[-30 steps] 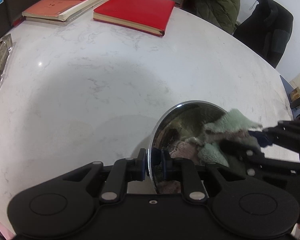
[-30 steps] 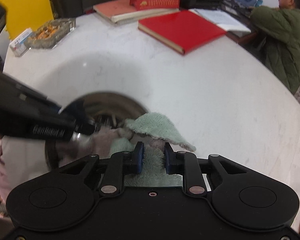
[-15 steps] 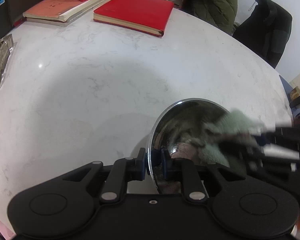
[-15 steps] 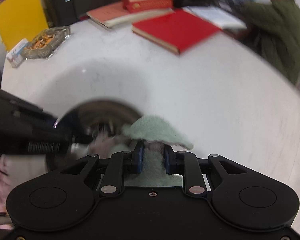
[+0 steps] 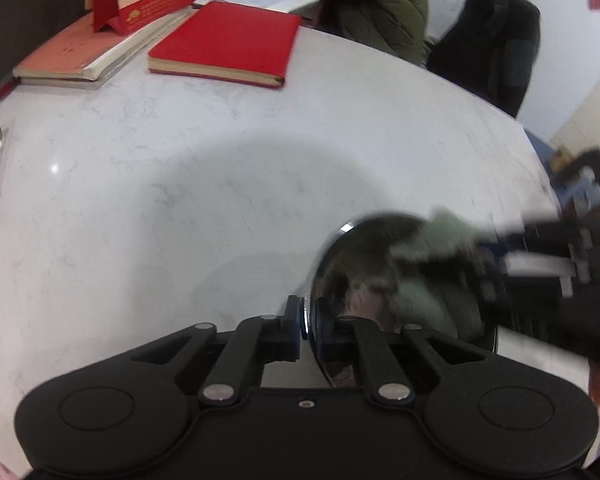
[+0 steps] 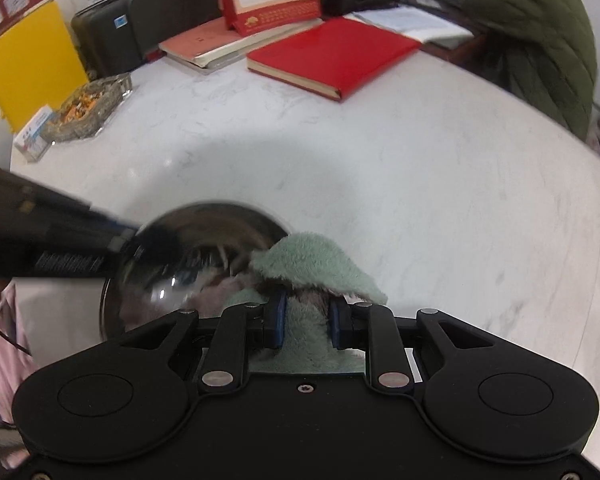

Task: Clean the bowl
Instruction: 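Wipe the cloth around the bowl interior with the right gripper, then scrub the cloth deep into the bowl bottom with the right gripper, then lift the cloth out of the bowl with the right gripper, then wipe the cloth over the bowl's outer wall with the right gripper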

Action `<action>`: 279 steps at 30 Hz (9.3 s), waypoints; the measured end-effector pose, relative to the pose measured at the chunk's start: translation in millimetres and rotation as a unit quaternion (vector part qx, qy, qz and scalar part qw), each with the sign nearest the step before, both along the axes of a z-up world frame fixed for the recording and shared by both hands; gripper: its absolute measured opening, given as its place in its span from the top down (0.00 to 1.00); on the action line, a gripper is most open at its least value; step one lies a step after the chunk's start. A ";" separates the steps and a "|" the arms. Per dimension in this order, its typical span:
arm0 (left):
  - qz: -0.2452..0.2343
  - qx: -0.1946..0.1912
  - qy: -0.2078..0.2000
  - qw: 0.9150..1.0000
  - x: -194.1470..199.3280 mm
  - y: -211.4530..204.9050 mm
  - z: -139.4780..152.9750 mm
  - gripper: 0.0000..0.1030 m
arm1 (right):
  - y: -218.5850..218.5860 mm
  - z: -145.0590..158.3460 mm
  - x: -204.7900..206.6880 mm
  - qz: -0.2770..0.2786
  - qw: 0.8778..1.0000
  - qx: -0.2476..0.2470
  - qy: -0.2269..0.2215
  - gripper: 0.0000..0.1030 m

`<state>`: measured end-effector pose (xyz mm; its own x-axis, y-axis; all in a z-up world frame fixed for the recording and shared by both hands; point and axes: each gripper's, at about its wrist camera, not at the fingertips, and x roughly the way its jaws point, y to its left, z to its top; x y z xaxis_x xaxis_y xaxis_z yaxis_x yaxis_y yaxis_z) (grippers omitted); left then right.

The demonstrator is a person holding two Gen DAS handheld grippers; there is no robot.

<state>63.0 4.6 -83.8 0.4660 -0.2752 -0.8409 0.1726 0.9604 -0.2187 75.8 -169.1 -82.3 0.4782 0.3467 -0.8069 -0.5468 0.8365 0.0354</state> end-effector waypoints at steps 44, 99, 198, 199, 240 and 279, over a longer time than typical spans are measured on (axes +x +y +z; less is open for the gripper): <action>-0.004 -0.028 0.012 1.000 9.3 -2.3 -14.9 0.92 | -11.3 -8.7 -11.6 0.028 0.999 -0.025 0.008 0.76; -0.131 0.016 0.030 0.991 44.3 -9.2 -11.0 0.80 | -51.7 81.9 -43.6 -0.025 0.996 0.082 0.004 0.64; -0.147 0.046 0.027 0.988 41.1 -29.4 -16.0 0.74 | -141.4 35.6 -5.8 -0.168 0.939 0.284 0.093 0.56; -0.142 0.045 0.027 0.988 41.4 -29.5 -15.9 0.74 | -149.9 39.6 -9.2 -0.178 0.933 0.304 0.078 0.53; -0.049 0.010 0.054 0.997 41.1 -28.1 -19.2 0.69 | -51.6 18.2 -19.6 -0.092 0.978 0.181 0.056 0.77; -0.065 -0.011 0.057 0.996 45.0 -23.2 -22.7 0.68 | -129.0 -54.8 -5.1 -0.216 0.855 0.400 0.249 0.77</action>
<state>108.0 -18.6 -106.4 0.3269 -0.3459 -0.8795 0.2682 0.9263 -0.2646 70.6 -298.1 -137.1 0.3668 0.7613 -0.5346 0.0571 0.5552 0.8298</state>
